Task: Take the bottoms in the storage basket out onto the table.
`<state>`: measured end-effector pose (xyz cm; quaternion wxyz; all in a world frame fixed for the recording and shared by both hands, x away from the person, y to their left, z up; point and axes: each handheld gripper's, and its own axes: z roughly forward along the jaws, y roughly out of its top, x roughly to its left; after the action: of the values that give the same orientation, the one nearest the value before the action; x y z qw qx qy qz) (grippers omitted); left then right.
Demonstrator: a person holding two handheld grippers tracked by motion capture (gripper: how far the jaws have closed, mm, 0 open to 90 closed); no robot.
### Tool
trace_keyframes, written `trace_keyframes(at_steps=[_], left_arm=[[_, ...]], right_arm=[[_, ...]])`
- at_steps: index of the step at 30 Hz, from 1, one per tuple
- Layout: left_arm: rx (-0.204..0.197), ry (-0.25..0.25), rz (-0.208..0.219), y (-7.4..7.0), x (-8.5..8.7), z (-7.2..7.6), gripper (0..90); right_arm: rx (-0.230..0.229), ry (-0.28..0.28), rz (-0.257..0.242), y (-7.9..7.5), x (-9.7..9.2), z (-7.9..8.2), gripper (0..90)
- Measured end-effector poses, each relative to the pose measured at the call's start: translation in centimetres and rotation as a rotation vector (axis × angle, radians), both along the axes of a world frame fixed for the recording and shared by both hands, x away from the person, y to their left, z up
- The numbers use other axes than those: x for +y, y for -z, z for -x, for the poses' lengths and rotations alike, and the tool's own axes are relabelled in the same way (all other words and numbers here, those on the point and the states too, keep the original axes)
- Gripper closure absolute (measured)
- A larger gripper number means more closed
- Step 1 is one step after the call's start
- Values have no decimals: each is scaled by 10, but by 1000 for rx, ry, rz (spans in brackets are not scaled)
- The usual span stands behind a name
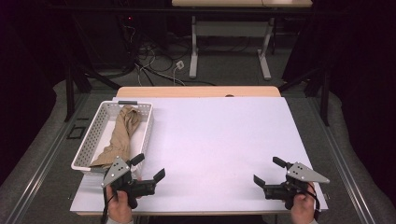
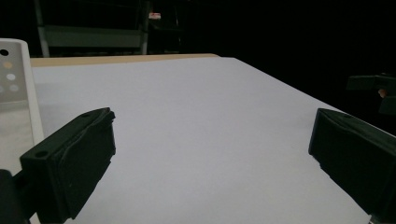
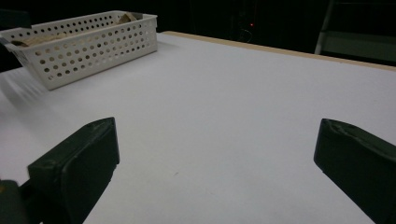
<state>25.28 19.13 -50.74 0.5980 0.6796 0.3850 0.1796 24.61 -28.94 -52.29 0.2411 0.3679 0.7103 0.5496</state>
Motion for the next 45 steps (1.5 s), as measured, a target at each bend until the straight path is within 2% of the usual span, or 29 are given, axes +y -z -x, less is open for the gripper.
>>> trace_keyframes(at_steps=[2, 5, 8, 10, 14, 17, 20, 23, 26, 28, 29, 32, 34, 37, 40, 45], left_arm=[[-1, -4, -3, 0, 0, -1, 3], [16, 5, 2, 2, 0, -3, 3], [32, 8, -11, 3, 3, -2, 3], [35, -6, -11, 2, 4, 0, 3], [33, -47, -9, -4, 10, 3, 3], [36, -64, -8, -9, 15, 4, 3], [39, -80, -34, -11, 20, 2, 3], [53, -104, -20, -13, 27, 3, 3], [53, -110, -28, -17, 31, 5, 3], [54, -110, -29, -21, 34, 4, 3], [51, -127, -28, -22, 36, 4, 0], [62, -133, -35, -26, 40, 2, 0], [55, -154, -48, -30, 42, 0, 1], [58, -163, -45, -34, 47, -5, 0], [76, -176, -34, -38, 49, -11, 0], [98, -188, -57, -48, 51, -23, 0]], right_arm=[[-5, 10, 15, 0, 0, 1, 0], [-7, 11, 17, -1, 0, 3, 0], [-9, 16, 23, -2, 1, 1, 0], [-3, 20, 8, -2, 1, -2, 0], [14, 54, 10, 0, 3, -7, 0], [45, 55, 9, 3, 4, -12, 0], [36, 57, 11, 1, 5, -15, 0], [27, 50, 42, -2, 6, -15, 0], [34, 43, 13, -3, 6, -13, 0], [32, 39, 22, -3, 5, -10, 0], [32, 43, 27, -3, 4, -10, 0], [42, 62, 19, -3, 3, -8, 0], [38, 61, 20, -2, 1, -7, 0], [35, 76, 21, -1, 0, -7, 0], [42, 87, 19, -1, -1, -8, 0], [42, 94, 22, -1, -2, -8, 0]])
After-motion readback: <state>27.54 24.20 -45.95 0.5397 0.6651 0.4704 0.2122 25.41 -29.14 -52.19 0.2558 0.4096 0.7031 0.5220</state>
